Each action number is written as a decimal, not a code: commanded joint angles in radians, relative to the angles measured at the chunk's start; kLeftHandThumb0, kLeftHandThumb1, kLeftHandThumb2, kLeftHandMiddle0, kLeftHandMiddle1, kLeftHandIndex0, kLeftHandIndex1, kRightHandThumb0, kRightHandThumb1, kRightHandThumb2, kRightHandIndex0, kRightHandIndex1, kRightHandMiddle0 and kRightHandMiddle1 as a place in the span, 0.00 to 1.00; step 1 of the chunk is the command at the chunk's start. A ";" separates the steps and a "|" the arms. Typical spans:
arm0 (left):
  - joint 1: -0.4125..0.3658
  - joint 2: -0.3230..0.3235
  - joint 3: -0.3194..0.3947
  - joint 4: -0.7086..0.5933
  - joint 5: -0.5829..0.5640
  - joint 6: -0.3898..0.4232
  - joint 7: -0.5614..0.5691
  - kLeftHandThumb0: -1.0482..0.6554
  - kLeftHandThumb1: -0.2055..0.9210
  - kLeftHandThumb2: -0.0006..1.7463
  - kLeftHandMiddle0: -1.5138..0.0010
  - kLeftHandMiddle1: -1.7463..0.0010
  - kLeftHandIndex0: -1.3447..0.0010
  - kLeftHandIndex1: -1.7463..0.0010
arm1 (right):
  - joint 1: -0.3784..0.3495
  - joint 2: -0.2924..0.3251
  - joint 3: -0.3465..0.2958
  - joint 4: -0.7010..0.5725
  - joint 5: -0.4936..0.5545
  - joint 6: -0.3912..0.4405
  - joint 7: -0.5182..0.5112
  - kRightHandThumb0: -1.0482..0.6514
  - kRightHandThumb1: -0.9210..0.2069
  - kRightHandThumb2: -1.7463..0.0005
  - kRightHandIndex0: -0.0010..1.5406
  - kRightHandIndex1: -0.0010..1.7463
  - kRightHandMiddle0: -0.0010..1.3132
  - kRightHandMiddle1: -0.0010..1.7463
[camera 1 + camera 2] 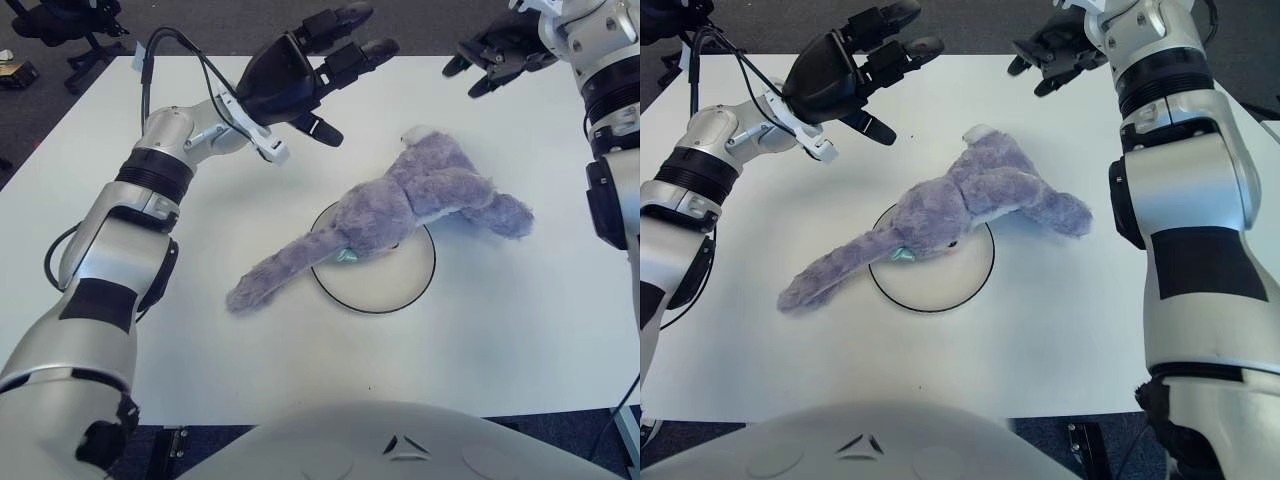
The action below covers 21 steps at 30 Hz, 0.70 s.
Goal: Put the doll into the plate.
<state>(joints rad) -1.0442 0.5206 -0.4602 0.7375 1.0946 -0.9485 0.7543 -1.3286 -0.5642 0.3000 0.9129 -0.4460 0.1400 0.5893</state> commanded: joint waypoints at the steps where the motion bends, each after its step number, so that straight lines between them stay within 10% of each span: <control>1: 0.009 0.018 -0.031 -0.002 0.044 0.050 0.063 0.08 1.00 0.39 0.81 1.00 0.79 0.87 | 0.197 -0.076 -0.048 -0.193 -0.024 -0.163 -0.219 0.36 0.00 0.58 0.50 0.06 0.44 0.06; 9: 0.001 0.023 -0.060 0.007 0.046 0.066 0.095 0.09 1.00 0.40 0.81 1.00 0.78 0.88 | 0.239 -0.086 -0.058 -0.248 -0.025 -0.172 -0.248 0.38 0.00 0.59 0.51 0.05 0.44 0.06; 13: 0.021 0.012 -0.086 0.031 0.071 0.126 0.123 0.11 1.00 0.41 0.81 1.00 0.77 0.88 | 0.439 -0.225 -0.054 -0.426 -0.218 -0.463 -0.659 0.36 0.00 0.63 0.48 0.19 0.38 0.25; 21: 0.020 0.015 -0.102 0.040 0.055 0.131 0.120 0.13 1.00 0.41 0.81 1.00 0.76 0.89 | 0.502 -0.261 -0.063 -0.473 -0.284 -0.501 -0.776 0.32 0.00 0.63 0.38 0.33 0.30 0.40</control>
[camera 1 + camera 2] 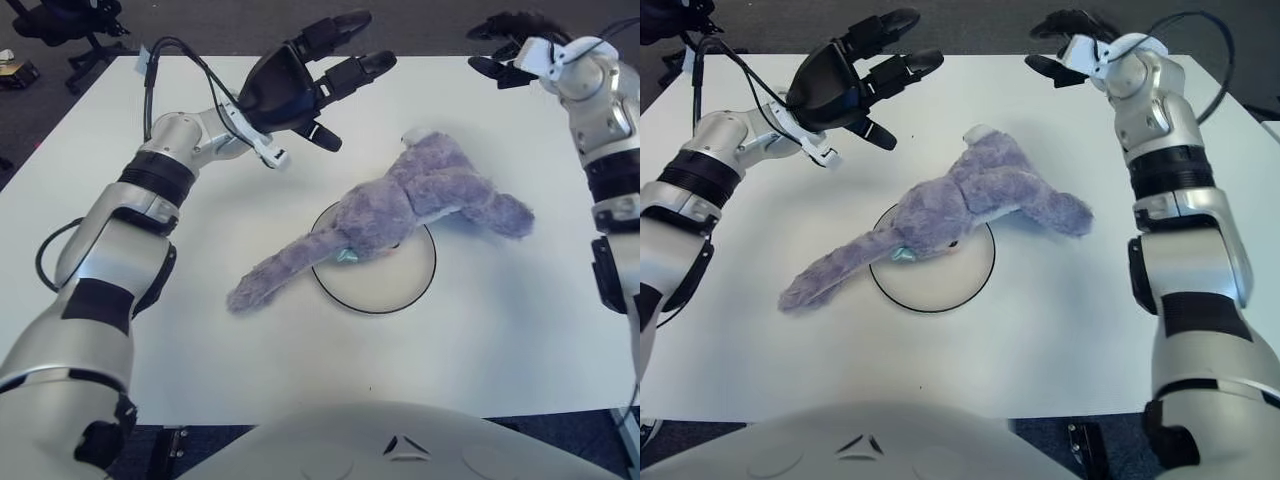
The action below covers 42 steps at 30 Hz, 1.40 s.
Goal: Put the doll into the plate.
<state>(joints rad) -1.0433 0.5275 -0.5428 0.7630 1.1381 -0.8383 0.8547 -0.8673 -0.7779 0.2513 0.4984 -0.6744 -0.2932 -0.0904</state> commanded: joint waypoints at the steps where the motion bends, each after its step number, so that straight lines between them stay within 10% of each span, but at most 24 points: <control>1: 0.018 0.008 -0.022 0.016 0.011 0.023 0.022 0.13 1.00 0.41 0.81 1.00 0.76 0.89 | 0.042 -0.047 -0.016 -0.058 -0.060 -0.071 -0.102 0.32 0.00 0.63 0.38 0.33 0.30 0.41; 5: 0.019 0.006 -0.033 0.052 -0.002 0.024 0.025 0.15 1.00 0.39 0.82 1.00 0.75 0.89 | 0.199 -0.122 -0.045 -0.141 -0.134 -0.174 -0.277 0.31 0.00 0.65 0.37 0.27 0.30 0.38; 16: 0.015 0.008 -0.048 0.071 -0.008 0.028 0.038 0.16 1.00 0.38 0.82 1.00 0.75 0.90 | 0.246 -0.139 -0.059 -0.137 -0.196 -0.224 -0.383 0.32 0.00 0.69 0.38 0.23 0.31 0.37; 22: 0.104 0.041 -0.045 -0.020 -0.002 0.050 0.065 0.16 1.00 0.38 0.81 1.00 0.75 0.91 | 0.419 -0.180 -0.094 -0.201 -0.257 -0.263 -0.551 0.27 0.00 0.71 0.38 0.13 0.29 0.35; 42: 0.302 0.065 0.062 -0.249 -0.141 0.115 -0.115 0.14 1.00 0.36 0.80 1.00 0.75 0.93 | 0.796 -0.121 -0.340 -0.635 -0.024 -0.094 -0.176 0.22 0.00 0.76 0.35 0.01 0.24 0.28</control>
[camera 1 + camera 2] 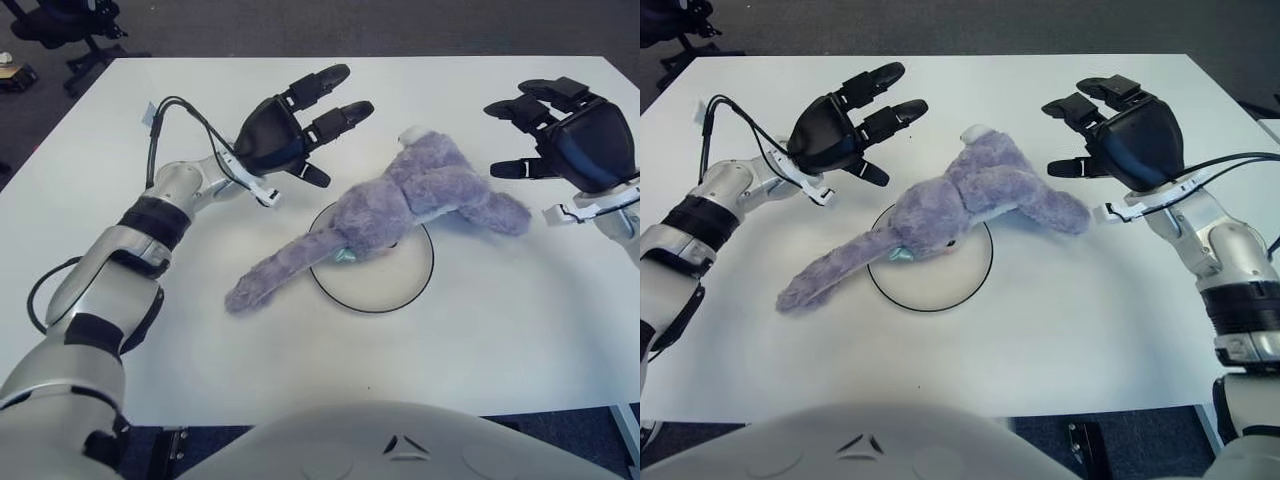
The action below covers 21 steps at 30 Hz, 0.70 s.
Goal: Put the doll into the plate.
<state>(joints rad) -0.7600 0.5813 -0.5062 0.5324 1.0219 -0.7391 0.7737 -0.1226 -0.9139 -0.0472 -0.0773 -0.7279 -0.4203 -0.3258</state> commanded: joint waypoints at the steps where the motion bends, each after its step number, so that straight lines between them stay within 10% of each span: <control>1: 0.022 0.011 0.029 -0.021 -0.028 0.018 -0.042 0.13 1.00 0.36 0.80 1.00 0.75 0.93 | 0.058 0.018 -0.048 -0.070 0.033 0.038 0.074 0.21 0.00 0.77 0.34 0.01 0.24 0.27; 21: 0.039 -0.007 0.061 -0.014 -0.075 0.048 -0.136 0.12 1.00 0.32 0.79 1.00 0.75 0.94 | 0.232 0.117 -0.193 -0.357 0.197 0.184 0.423 0.17 0.00 0.75 0.29 0.00 0.19 0.19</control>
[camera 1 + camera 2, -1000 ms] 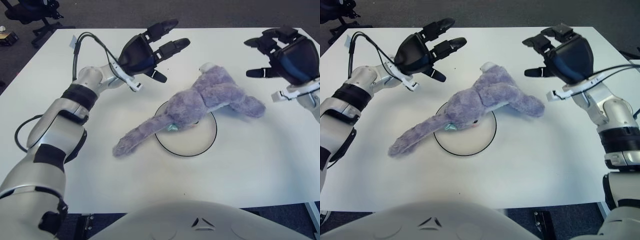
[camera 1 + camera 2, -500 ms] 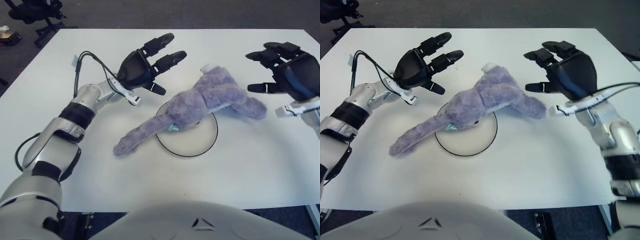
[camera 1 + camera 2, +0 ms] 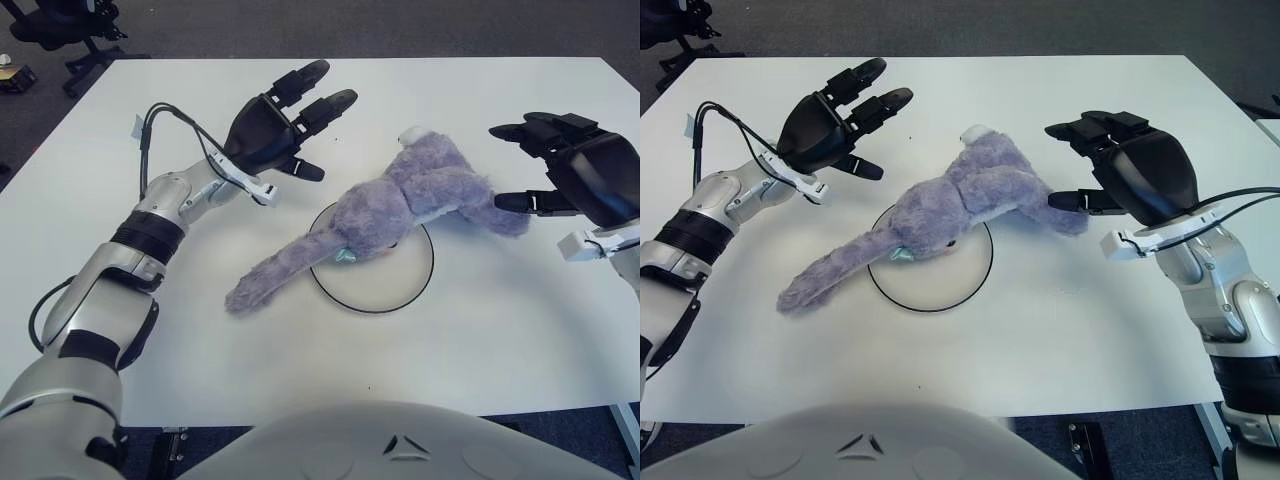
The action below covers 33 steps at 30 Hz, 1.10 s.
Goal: Put the doll into the plate.
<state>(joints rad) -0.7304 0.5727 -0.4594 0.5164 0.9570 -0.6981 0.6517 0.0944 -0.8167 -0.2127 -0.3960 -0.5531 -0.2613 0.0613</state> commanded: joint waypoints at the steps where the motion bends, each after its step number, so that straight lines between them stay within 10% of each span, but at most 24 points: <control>1: 0.010 0.002 0.015 0.004 -0.012 0.007 -0.016 0.12 1.00 0.32 0.79 1.00 0.74 0.94 | 0.018 0.026 -0.031 -0.047 0.025 0.032 0.045 0.17 0.00 0.75 0.28 0.00 0.19 0.19; 33: 0.036 -0.038 0.043 0.007 -0.092 0.019 -0.152 0.12 1.00 0.29 0.78 1.00 0.73 0.95 | 0.013 0.156 0.011 -0.193 -0.059 0.180 0.201 0.13 0.00 0.75 0.12 0.00 0.11 0.10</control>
<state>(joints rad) -0.7035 0.5404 -0.4296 0.5278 0.8805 -0.6874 0.5161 0.1382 -0.6687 -0.2259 -0.5983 -0.6030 -0.0952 0.2435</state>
